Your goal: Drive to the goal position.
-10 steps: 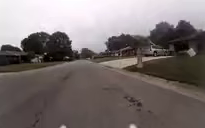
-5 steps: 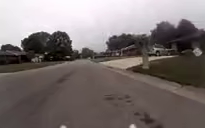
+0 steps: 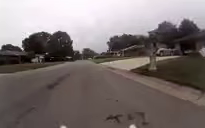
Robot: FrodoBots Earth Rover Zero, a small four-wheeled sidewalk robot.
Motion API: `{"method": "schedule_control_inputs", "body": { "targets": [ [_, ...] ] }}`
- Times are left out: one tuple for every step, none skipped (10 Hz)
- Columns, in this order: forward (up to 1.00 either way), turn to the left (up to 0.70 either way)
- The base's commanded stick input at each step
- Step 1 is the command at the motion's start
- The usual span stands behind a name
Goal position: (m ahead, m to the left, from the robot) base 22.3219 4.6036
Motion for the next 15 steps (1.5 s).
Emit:
{"method": "schedule_control_inputs", "body": {
  "targets": [
    [1.00,0.04],
    [1.00,0.16],
    [1.00,0.30],
    [1.00,0.28],
    [1.00,0.00],
    [1.00,0.00],
    [1.00,0.00],
    [1.00,0.00],
    [1.00,0.00],
    [1.00,0.00],
    [1.00,0.00],
    [1.00,0.00],
    [1.00,0.00],
    [1.00,0.00],
    [1.00,0.00]
  ]
}}
